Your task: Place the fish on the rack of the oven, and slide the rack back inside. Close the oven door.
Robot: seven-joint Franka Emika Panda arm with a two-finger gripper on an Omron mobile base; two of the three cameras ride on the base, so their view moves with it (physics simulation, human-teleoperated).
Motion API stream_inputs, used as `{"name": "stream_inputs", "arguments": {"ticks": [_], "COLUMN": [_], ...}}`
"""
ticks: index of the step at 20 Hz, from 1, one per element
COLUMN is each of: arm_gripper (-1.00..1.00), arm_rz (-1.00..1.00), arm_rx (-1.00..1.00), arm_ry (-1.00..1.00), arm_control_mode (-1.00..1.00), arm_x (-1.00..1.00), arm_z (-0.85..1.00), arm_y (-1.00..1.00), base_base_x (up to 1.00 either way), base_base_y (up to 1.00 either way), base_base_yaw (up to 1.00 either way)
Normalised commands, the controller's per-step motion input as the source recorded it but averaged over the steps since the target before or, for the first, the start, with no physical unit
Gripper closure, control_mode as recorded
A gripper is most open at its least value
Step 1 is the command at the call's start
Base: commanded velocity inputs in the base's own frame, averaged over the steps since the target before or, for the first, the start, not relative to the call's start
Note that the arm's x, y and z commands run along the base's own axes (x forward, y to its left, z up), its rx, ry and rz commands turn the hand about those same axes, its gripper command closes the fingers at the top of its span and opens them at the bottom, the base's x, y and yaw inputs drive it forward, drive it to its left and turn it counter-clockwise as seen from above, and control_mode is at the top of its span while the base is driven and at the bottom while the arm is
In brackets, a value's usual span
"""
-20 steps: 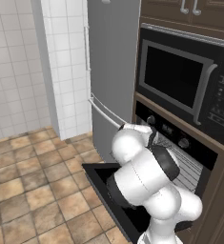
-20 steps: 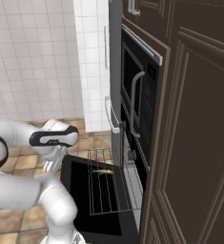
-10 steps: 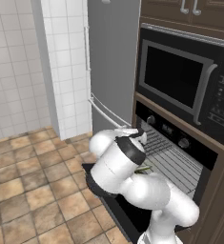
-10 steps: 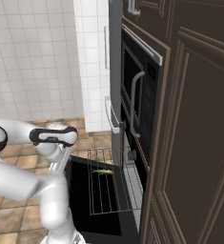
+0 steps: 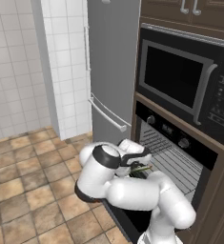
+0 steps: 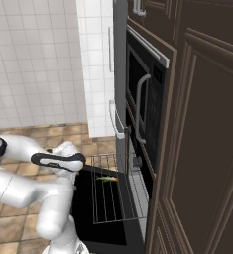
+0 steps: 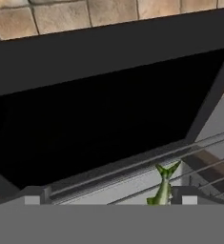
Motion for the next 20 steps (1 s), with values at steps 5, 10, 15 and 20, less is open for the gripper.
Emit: {"name": "stream_inputs", "arguments": {"ticks": [5, 10, 15, 20], "arm_gripper": [-1.0, -1.0, -1.0, -1.0], "arm_rz": [0.19, 0.19, 0.12, 0.04], "arm_rx": [-0.04, -0.04, -0.06, -0.08], "arm_ry": [0.12, 0.18, 0.04, 0.0], "arm_control_mode": [-1.0, -1.0, -1.0, -1.0], "arm_x": [0.01, 0.07, 0.0, 0.06], "arm_z": [-0.48, -0.53, -0.23, -0.11], "arm_y": [0.0, -0.01, -0.45, -0.85], "base_base_x": [0.0, 0.0, 0.0, 0.0], "base_base_y": [0.0, 0.0, 0.0, 0.0], "base_base_yaw": [0.0, 0.0, 0.0, 0.0]}}
